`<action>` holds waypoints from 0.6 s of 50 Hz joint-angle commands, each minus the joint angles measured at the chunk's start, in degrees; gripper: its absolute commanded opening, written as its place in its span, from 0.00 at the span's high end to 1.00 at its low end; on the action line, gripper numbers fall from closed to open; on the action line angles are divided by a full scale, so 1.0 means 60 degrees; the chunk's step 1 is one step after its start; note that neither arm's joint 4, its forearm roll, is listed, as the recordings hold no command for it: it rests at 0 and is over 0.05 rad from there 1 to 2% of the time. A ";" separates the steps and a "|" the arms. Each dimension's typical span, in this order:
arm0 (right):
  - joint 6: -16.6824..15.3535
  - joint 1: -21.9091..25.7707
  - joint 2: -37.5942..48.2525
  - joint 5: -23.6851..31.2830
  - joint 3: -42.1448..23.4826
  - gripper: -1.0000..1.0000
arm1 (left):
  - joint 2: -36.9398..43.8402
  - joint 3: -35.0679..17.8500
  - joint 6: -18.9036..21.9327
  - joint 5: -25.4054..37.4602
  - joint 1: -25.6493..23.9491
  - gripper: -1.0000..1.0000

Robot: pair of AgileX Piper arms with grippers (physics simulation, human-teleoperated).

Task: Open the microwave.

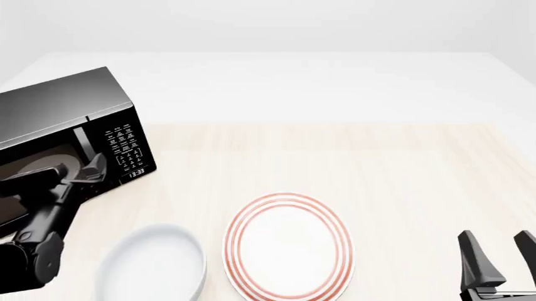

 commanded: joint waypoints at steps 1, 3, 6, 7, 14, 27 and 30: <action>0.0001 -0.0001 0.0000 0.0000 0.0000 0.00 | 0.0400 -0.0256 -0.0046 -0.0060 -0.0033 0.00; 0.0000 0.0000 0.0001 0.0001 0.0000 0.00 | 0.0423 -0.0283 -0.0034 -0.0047 -0.0037 0.00; 0.0000 0.0001 0.0000 0.0000 0.0000 0.00 | 0.0439 -0.0320 -0.0015 -0.0038 0.0041 0.00; -0.0002 0.0000 0.0001 0.0001 0.0000 0.00 | 0.0474 -0.0348 -0.0008 -0.0041 0.0045 0.00; 0.0001 -0.0001 0.0001 0.0001 0.0000 0.00 | 0.0645 -0.0477 0.0003 -0.0042 0.0035 0.00; -0.0002 0.0000 0.0000 -0.0001 0.0000 0.00 | 0.0876 -0.0680 -0.0018 -0.0069 0.0006 0.00; 0.0000 0.0000 0.0001 0.0001 0.0000 0.00 | 0.0923 -0.0713 -0.0020 -0.0072 -0.0004 0.00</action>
